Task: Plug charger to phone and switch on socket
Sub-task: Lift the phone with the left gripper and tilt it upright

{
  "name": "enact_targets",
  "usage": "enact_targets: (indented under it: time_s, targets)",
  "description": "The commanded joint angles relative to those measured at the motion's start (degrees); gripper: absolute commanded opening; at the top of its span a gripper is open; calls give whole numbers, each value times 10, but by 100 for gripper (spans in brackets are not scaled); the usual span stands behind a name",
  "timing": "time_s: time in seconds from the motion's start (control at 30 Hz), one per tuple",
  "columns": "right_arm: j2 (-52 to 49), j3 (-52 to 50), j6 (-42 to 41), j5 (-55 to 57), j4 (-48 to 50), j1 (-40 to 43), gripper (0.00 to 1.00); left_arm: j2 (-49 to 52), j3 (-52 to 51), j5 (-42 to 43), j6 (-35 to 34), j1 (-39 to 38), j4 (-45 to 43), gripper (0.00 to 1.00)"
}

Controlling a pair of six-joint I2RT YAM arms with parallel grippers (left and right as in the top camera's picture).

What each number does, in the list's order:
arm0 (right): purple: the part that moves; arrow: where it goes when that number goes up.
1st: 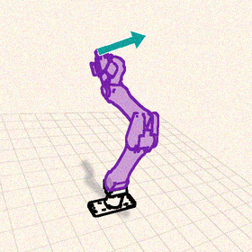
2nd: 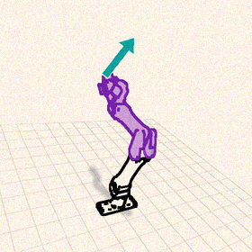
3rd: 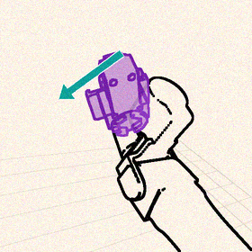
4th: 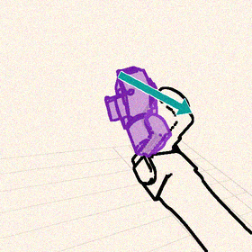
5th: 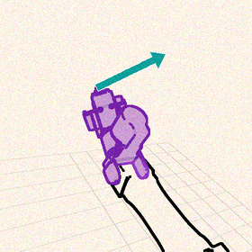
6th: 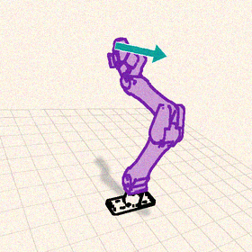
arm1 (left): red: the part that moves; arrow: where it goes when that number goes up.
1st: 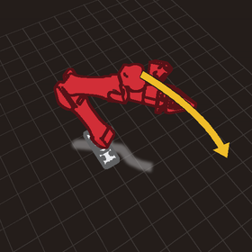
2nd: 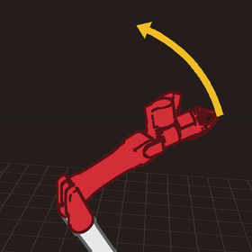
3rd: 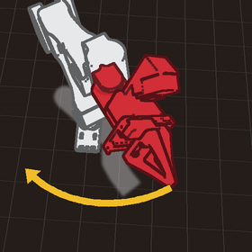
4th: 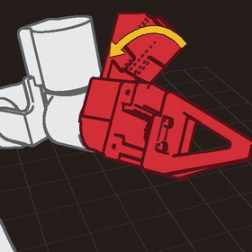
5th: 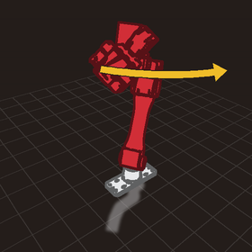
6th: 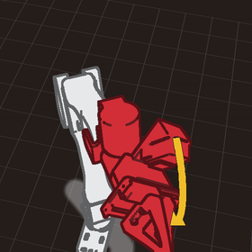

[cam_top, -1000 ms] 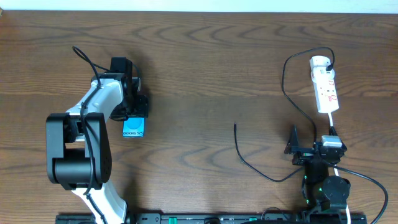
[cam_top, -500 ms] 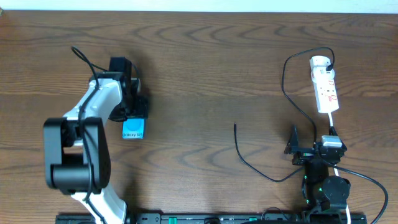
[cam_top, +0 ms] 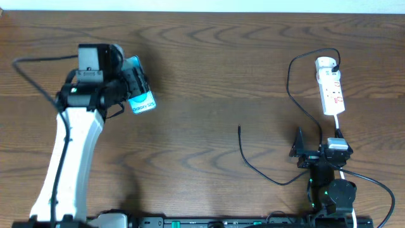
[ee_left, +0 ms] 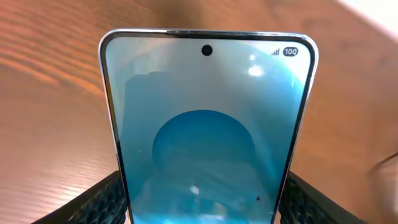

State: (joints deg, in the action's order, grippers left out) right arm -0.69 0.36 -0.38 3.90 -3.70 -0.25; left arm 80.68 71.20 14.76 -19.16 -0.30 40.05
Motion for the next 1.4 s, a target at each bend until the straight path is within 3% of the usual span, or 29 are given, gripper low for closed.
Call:
enact_targets:
  time_s: [0.0,0.03,0.1,0.27,0.37,0.53,0.8,1.23,1.37]
  targets:
    - [3,0,7,5,-2,-6,99,-38,15,57,-229,0,-2,7]
    - [3,0,7,5,-2,-6,99,-40,15,69,-251,0,-2,8]
    - [3,0,7,5,-2,-6,99,-48,15,161,-407,0,-3,7]
    - [3,0,7,5,-2,-6,99,-48,15,283,-648,0,-3,8]
    - [3,0,7,5,-2,-6,99,-48,15,368,-739,0,-27,8]
    - [3,0,7,5,-2,-6,99,-48,15,445,-813,9,-83,7]
    - [3,0,7,5,-2,-6,99,-48,15,571,-817,59,-123,7]
    - [3,0,7,5,-2,-6,99,-48,15,547,-807,61,-123,8]
    - [3,0,7,5,-2,-6,99,-48,15,471,-736,61,-123,7]
